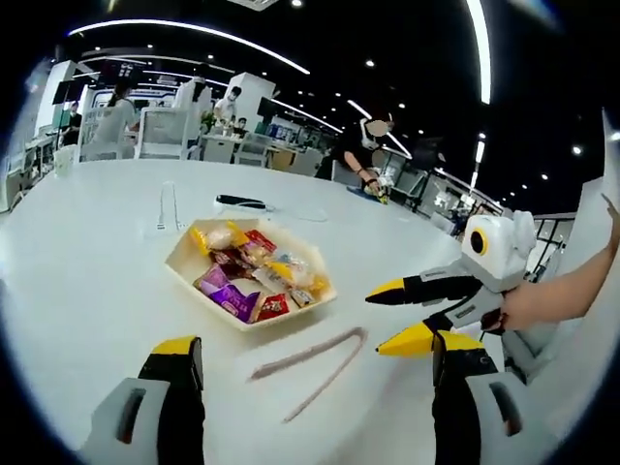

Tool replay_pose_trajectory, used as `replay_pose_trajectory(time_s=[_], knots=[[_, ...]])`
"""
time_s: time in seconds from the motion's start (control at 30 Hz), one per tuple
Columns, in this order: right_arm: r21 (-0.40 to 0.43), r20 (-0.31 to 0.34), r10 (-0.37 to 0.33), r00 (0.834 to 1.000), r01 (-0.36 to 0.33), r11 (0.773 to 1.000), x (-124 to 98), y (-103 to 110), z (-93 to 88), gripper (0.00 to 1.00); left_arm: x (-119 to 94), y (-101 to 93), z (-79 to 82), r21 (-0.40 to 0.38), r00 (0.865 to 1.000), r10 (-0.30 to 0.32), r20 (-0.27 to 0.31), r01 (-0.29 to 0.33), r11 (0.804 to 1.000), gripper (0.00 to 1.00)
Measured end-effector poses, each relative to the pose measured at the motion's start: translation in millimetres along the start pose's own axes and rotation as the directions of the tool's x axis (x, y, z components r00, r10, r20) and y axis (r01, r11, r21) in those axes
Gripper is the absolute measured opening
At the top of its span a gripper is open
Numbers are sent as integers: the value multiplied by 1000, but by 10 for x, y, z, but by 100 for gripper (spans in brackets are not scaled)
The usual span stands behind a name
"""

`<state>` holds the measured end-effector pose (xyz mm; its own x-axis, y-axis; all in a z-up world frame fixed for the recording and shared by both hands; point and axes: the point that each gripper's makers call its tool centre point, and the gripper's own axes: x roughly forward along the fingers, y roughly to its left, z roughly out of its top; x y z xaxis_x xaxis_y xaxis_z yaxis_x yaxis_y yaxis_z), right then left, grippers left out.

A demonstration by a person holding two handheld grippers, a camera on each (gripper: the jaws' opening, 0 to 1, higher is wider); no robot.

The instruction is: Place the target food into the container with the food tongs after gripping and lifting it, then release it inside without dropping or visibly crushing the food.

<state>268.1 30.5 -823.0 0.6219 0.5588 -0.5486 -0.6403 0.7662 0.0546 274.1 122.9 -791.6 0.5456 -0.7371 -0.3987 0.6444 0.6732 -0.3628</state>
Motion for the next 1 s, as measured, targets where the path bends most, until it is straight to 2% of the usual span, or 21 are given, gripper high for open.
replay_pose_trajectory(time_s=[0.23, 0.43, 0.5, 0.6, 0.7, 0.8, 0.87, 0.93, 1.0], knots=[[25, -7, -8, 1000, 8, 1000, -22, 68, 57, 43, -204, 63, -9, -28, 998, 43, 39, -42, 999, 99], [34, 21, -15, 1000, 14, 999, -115, 122, 233, 44, -424, 118, -81, -76, 993, 84, 79, -79, 994, 99], [32, 22, -21, 1000, 21, 999, -136, 120, 268, 44, -495, 123, -49, -49, 989, 100, 111, -95, 994, 99], [59, 47, -22, 999, 19, 998, -186, 141, 349, 45, -554, 43, -41, 98, 994, 78, 79, -85, 992, 99], [70, 58, -21, 998, 17, 997, -265, 191, 396, 48, -583, -5, -16, 121, 995, 67, 76, -76, 990, 99], [68, 70, -29, 997, 24, 997, -367, 218, 454, 50, -647, -41, 53, 112, 994, 53, 101, -64, 992, 99], [94, 93, -34, 995, 25, 995, -445, 221, 492, 52, -686, -59, 80, 110, 993, 51, 109, -63, 992, 99], [130, 103, -30, 994, 16, 991, -514, 234, 484, 56, -730, -83, 58, 157, 996, 55, 70, -65, 986, 99], [154, 109, -28, 994, 11, 988, -575, 249, 467, 60, -796, -125, 93, 211, 996, 50, 74, -64, 975, 99]])
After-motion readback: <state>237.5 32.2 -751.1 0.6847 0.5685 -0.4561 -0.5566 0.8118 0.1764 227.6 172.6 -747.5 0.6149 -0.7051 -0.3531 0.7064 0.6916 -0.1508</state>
